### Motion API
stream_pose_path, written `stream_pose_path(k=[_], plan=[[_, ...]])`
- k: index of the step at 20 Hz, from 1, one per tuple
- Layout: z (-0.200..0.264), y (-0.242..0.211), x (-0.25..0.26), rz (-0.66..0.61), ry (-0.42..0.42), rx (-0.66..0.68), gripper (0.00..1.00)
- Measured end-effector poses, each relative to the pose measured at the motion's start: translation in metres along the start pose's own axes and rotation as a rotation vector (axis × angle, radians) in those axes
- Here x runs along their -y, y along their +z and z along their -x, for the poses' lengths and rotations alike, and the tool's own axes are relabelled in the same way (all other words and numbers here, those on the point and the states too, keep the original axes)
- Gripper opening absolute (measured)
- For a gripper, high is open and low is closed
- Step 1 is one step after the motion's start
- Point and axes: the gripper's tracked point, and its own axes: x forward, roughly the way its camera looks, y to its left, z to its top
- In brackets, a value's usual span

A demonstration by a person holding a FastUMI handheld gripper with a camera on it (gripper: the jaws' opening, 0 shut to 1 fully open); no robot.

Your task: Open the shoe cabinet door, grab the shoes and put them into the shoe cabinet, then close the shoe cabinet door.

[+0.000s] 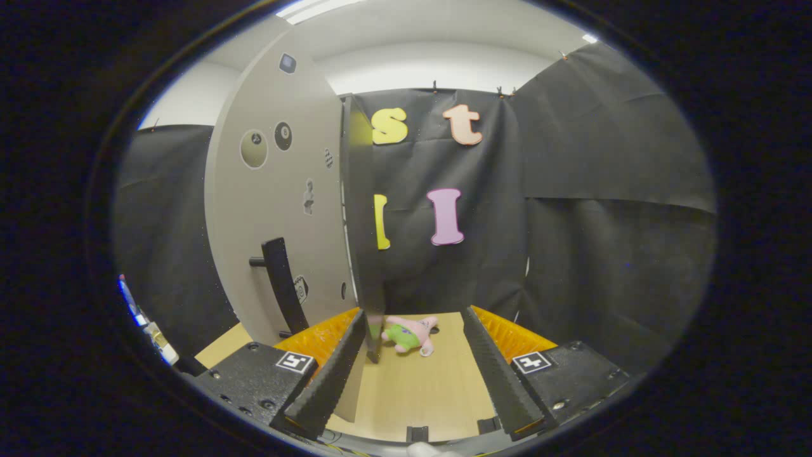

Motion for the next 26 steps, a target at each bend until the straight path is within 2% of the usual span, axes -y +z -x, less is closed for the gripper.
stream_pose_path(k=[5, 10, 16, 20, 26], plan=[[-0.026, 0.005, -0.03, 0.011, 0.124, -0.007, 0.99], [-0.03, 0.009, -0.049, 0.016, 0.158, 0.004, 0.99], [-0.026, 0.011, -0.059, 0.056, 0.094, 0.012, 0.98], [-0.019, 0.009, -0.07, 0.059, 0.015, 0.011, 0.94], [-0.017, 0.003, -0.096, 0.057, -0.039, 0.012, 0.93]])
